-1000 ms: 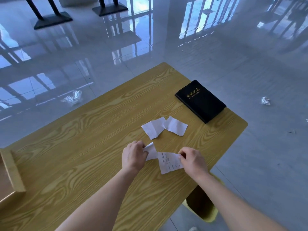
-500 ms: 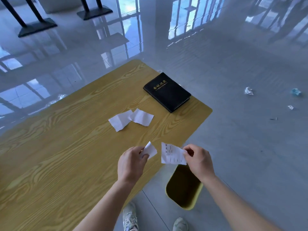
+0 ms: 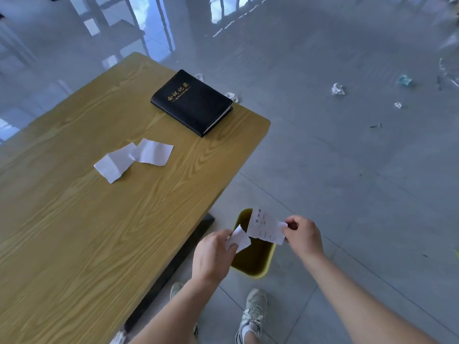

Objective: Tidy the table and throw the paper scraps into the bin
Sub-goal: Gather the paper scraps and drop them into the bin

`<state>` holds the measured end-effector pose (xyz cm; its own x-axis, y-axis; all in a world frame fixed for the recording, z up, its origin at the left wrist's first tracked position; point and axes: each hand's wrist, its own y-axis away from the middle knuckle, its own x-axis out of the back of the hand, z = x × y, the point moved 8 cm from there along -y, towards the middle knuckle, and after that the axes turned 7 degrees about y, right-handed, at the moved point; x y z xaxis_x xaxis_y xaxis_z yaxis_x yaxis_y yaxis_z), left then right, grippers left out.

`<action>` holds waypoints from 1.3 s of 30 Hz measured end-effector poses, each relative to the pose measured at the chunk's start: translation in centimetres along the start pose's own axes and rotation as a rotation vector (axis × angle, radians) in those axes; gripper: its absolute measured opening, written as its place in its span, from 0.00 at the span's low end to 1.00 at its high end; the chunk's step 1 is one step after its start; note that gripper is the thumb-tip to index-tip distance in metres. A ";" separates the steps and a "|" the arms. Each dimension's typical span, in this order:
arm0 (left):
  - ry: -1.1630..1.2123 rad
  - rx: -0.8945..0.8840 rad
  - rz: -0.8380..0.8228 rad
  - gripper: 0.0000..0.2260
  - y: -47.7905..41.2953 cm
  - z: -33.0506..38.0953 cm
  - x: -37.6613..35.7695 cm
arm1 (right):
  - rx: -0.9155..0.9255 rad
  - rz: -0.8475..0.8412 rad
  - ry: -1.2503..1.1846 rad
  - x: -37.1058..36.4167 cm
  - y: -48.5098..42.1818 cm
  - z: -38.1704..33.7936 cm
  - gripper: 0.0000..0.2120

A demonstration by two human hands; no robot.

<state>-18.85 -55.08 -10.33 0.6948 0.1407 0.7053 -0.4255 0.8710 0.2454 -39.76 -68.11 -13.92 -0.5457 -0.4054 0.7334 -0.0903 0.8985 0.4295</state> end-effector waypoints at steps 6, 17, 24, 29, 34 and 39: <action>-0.005 0.144 -0.111 0.06 -2.1 -3.9 -6.3 | -0.117 -0.044 -0.002 -4.3 -2.1 5.9 0.03; -0.213 0.293 -0.281 0.05 -5.4 -13.4 -18.4 | -0.223 -0.060 0.091 -13.6 -7.4 14.1 0.06; -0.299 0.250 -0.298 0.06 -8.1 -16.5 -24.5 | -0.238 -0.088 0.104 -18.8 -10.6 16.3 0.03; -0.271 0.288 -0.317 0.12 -9.2 -18.8 -27.2 | -0.213 -0.189 0.101 -22.0 -11.2 17.3 0.09; -0.279 0.276 -0.312 0.14 -9.2 -19.0 -27.1 | -0.206 -0.193 0.133 -22.0 -11.0 17.8 0.10; -0.329 0.164 -0.325 0.11 -9.7 -17.0 -26.1 | -0.183 -0.201 0.154 -21.2 -10.9 17.2 0.10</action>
<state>-23.01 -59.17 -42.39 0.5979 -0.3057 0.7410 -0.3207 0.7560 0.5707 -41.54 -66.43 -43.17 -0.3979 -0.6052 0.6894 -0.0248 0.7583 0.6514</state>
